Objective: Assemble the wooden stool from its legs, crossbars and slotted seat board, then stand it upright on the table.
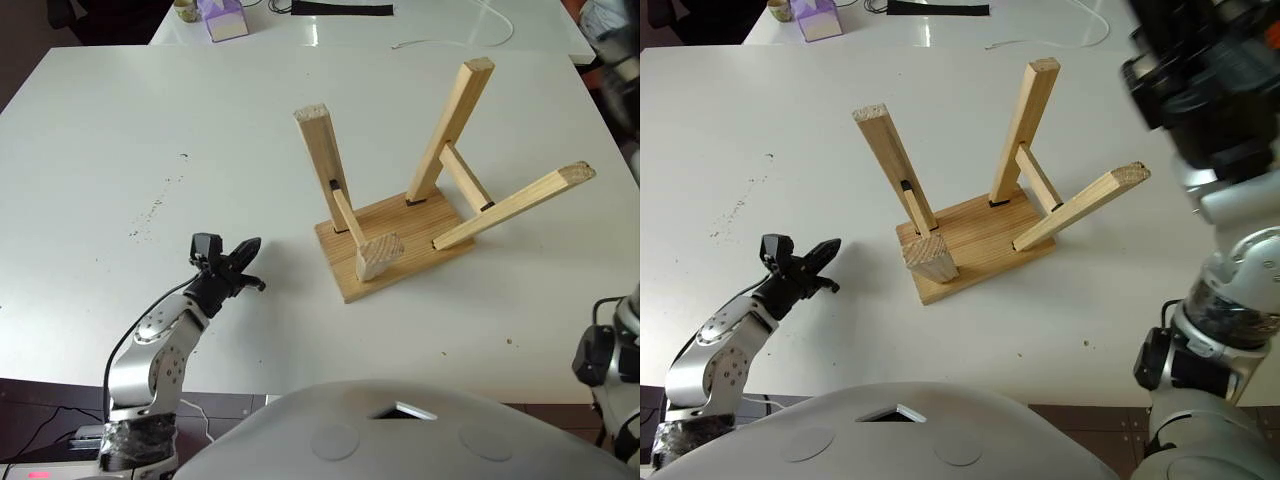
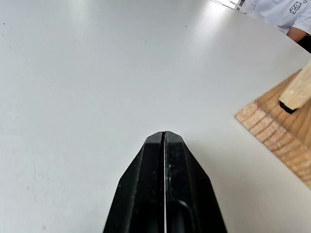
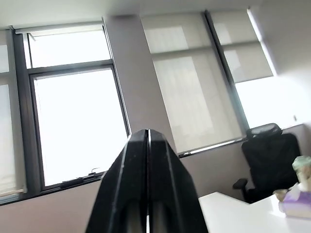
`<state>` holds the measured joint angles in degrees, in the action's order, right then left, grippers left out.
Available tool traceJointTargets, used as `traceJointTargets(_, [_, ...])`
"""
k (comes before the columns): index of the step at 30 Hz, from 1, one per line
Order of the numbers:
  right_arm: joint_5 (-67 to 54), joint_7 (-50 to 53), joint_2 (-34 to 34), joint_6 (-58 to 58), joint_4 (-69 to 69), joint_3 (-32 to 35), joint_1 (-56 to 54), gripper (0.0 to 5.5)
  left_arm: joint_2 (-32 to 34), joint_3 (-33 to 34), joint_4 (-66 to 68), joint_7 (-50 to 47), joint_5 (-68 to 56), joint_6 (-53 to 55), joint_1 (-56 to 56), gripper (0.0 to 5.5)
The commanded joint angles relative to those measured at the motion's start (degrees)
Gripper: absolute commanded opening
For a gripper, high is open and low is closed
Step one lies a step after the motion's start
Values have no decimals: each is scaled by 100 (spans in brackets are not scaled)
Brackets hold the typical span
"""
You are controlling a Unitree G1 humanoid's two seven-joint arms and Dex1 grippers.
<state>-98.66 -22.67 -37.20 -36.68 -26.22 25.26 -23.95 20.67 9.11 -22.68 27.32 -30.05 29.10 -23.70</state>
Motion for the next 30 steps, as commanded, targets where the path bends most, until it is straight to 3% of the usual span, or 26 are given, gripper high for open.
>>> traceJointTargets(1, [634, -259, -771, -58, 964, 475, -147, 0, 273, -194, -803, 329, -180, 179, -533, 1])
traceJointTargets(3, [1736, -857, -1239, -9, 1604, 225, 127, 0, 386, -345, -1214, 492, -287, 261, -757, 1])
traceJointTargets(5, [3205, -1648, -1546, 344, 1949, -521, 751, 0, 475, -580, -1489, 526, -319, 431, -731, 1])
traceJointTargets(8, [5120, -2167, -1583, 1169, 2253, -1837, 1742, 0, 495, -933, -1424, 412, -178, 683, -371, 1])
traceJointTargets(11, [6211, -2215, -1463, 1724, 2461, -2427, 2408, 0, 554, -1240, -1256, 368, 20, 845, -152, 1])
traceJointTargets(17, [6851, -2573, -1692, 2268, 2950, -2583, 2479, 0, 398, -1575, -1296, 13, 93, 1272, 28, 1])
traceJointTargets(22, [6404, -2593, -1507, 2149, 2915, -2404, 1921, 0, 206, -1605, -1283, -203, 44, 1411, 132, 1])
traceJointTargets(27, [4702, -1923, -910, 1288, 2868, -1193, 1106, 0, 125, -1426, -1273, -333, -93, 1485, 141, 1])
traceJointTargets(30, [4836, -1801, -921, 1108, 3353, -931, 835, 0, 126, -1395, -1276, -359, -123, 1535, 130, 1])
